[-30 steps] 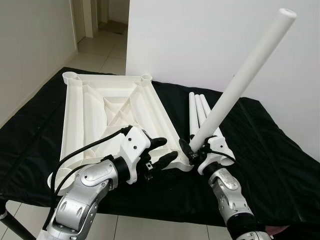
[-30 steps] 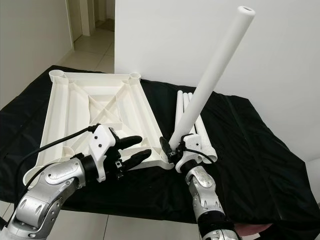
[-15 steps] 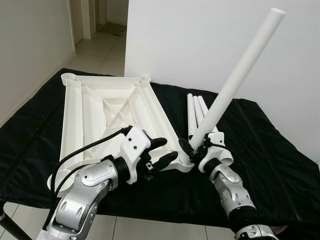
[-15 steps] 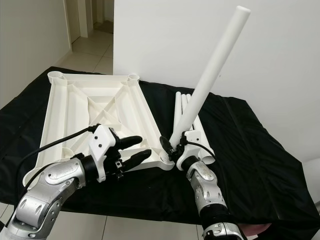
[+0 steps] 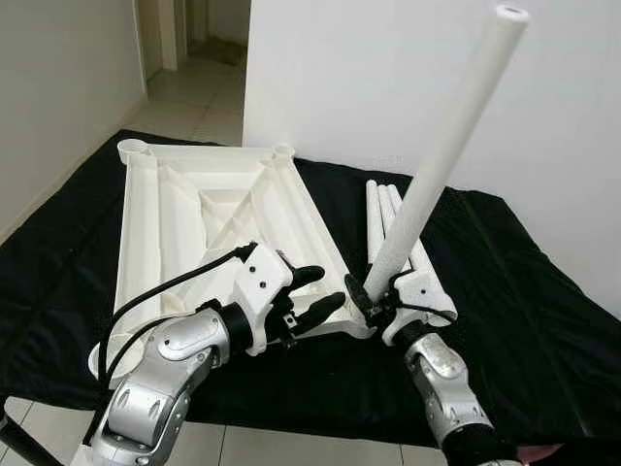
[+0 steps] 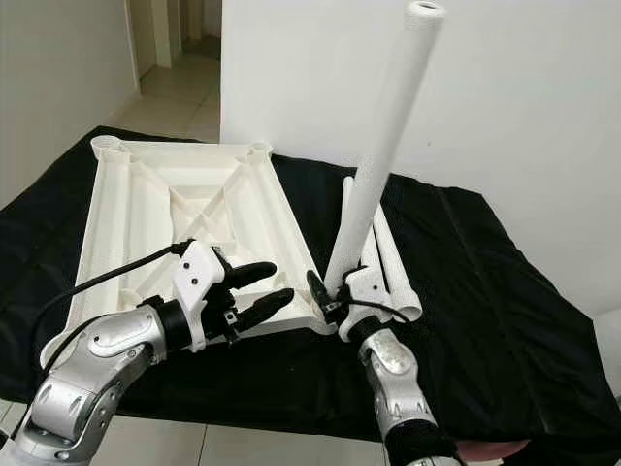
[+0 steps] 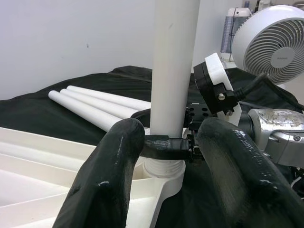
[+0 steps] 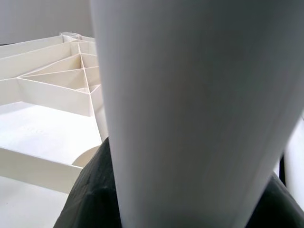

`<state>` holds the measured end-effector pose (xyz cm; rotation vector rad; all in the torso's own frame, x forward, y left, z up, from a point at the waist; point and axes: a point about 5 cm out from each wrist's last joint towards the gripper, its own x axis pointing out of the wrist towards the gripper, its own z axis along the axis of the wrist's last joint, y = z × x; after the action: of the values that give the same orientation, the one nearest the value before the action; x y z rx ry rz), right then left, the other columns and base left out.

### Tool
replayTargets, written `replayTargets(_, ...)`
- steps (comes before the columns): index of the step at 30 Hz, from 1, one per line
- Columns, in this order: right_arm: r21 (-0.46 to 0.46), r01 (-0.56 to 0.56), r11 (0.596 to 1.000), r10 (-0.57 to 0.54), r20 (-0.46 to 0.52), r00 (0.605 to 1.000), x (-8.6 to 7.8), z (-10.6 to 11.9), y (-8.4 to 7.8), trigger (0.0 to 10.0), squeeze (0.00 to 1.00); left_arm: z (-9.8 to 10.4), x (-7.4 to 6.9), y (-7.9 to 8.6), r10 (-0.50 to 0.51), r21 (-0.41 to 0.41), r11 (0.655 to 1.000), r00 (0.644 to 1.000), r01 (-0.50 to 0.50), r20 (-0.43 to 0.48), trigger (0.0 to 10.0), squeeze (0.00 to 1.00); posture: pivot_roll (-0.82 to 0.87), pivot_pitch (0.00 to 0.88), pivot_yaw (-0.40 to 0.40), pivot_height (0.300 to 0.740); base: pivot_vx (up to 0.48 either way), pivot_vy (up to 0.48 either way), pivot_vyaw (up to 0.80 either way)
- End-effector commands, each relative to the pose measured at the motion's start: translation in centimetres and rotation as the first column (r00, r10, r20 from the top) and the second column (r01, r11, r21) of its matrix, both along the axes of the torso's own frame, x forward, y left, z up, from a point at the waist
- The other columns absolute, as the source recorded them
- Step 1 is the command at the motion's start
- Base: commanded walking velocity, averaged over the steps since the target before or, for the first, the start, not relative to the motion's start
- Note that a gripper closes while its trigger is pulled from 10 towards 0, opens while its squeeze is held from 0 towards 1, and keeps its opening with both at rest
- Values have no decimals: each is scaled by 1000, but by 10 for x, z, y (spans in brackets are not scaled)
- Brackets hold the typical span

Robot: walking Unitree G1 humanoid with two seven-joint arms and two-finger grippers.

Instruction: Building children table

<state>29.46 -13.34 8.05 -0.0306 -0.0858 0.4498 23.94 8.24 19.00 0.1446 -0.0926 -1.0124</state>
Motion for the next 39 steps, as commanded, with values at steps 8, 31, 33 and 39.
replayTargets(8, -52, 85, 995, -99, -388, 916, -24, -68, -18, 10000, 0, 4, 3, -1, 39, -15, 999, 999, -39, 17, 10000, 0, 29, 0, -108, 740, 0, 0, 0)
replayTargets(31, 18, 138, 990, -116, -440, 891, -13, -66, -21, 10000, 0, 5, 2, -2, 42, -17, 999, 999, -41, 22, 10000, 0, 36, 0, -112, 740, 0, 0, 0)
replayTargets(33, 27, 197, 980, -168, -421, 891, -13, -65, -22, 10000, 0, 5, 2, -3, 41, -16, 999, 999, -41, 21, 10000, 0, 35, 0, -114, 740, 0, 0, 0)
replayTargets(39, 27, 352, 936, -310, -416, 855, -11, -63, -25, 10000, 0, 4, 1, -4, 38, -18, 999, 999, -38, 18, 10000, 0, 33, 0, -115, 740, 0, 0, 0)
